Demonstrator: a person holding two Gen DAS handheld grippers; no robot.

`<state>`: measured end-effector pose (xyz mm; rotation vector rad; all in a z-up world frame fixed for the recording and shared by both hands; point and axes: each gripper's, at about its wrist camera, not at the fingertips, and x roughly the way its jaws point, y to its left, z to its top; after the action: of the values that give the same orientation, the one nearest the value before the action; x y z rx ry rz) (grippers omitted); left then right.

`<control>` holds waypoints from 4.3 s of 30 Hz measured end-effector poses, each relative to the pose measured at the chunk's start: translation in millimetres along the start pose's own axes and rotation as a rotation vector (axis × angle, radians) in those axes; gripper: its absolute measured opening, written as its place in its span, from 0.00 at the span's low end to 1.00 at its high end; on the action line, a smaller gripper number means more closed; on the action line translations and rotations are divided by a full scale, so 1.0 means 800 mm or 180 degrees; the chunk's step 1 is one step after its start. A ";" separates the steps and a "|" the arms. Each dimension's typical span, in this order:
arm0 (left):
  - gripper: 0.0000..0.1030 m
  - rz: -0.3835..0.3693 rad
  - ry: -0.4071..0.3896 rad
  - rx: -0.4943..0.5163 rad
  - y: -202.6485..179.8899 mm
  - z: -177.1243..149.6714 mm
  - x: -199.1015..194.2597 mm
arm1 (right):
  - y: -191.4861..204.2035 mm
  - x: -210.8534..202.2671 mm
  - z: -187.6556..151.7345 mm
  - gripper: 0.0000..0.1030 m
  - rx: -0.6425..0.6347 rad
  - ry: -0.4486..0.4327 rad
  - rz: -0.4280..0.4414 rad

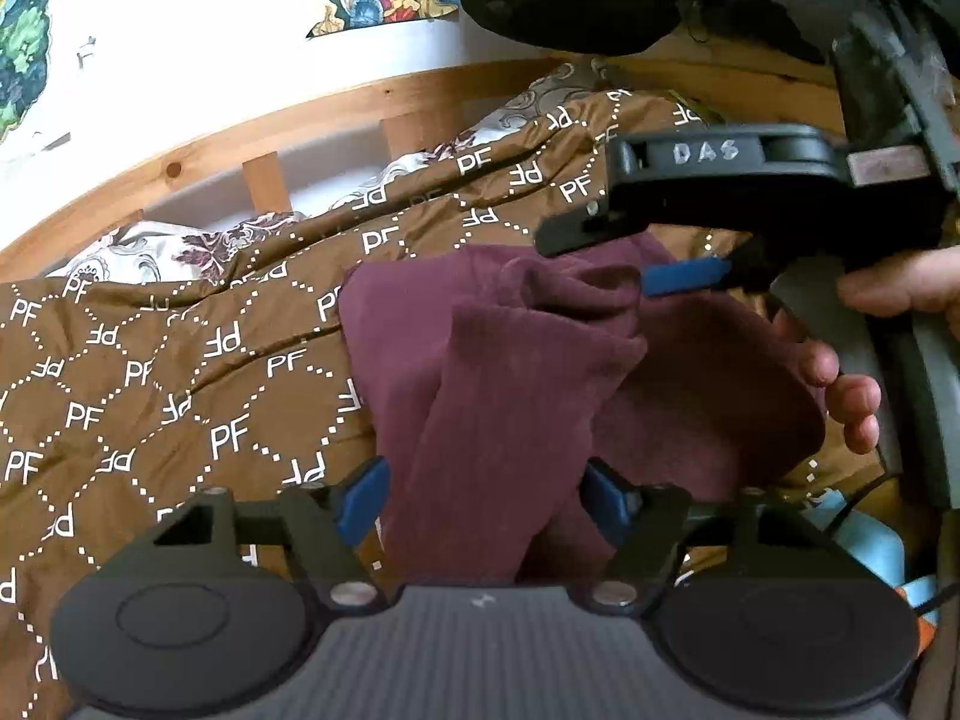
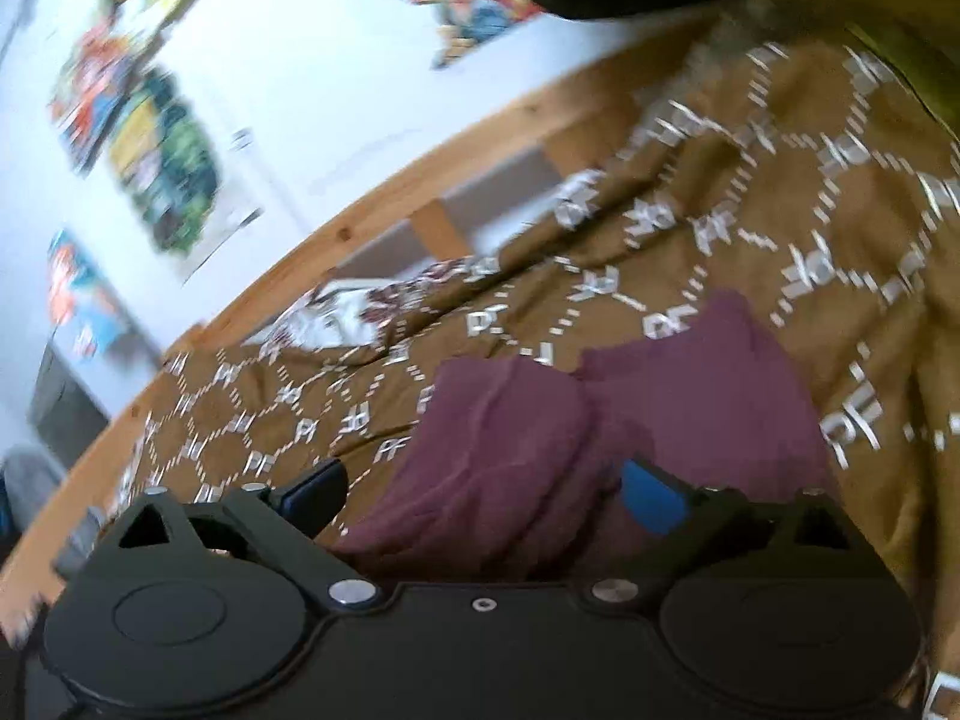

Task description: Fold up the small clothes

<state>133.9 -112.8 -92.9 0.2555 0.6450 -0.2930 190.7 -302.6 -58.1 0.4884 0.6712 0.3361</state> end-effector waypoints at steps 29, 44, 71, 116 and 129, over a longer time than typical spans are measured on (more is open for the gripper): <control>0.23 -0.0705 -0.0549 0.0245 -0.083 0.028 -0.020 | -0.023 -0.061 0.031 0.17 -0.0122 -0.0603 -0.0409; 0.93 -0.1090 -0.0522 -0.0425 -0.041 0.020 -0.026 | -0.057 -0.050 0.019 0.21 -0.0073 -0.0240 -0.0841; 0.99 -0.0580 0.0822 -0.1767 0.061 -0.022 0.054 | -0.033 -0.061 -0.027 0.99 0.0101 0.0815 -0.1666; 0.99 -0.0630 0.0658 -0.1662 0.052 -0.029 0.062 | -0.047 0.014 0.028 0.37 -0.1045 -0.0178 -0.0939; 0.99 -0.0665 0.0534 -0.1600 0.048 -0.028 0.057 | -0.017 0.014 0.010 0.46 -0.1914 -0.0292 -0.1229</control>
<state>169.6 -78.4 -133.4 -0.2738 0.8900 -0.3013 206.3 -311.7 -65.5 -0.1992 0.5275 0.1353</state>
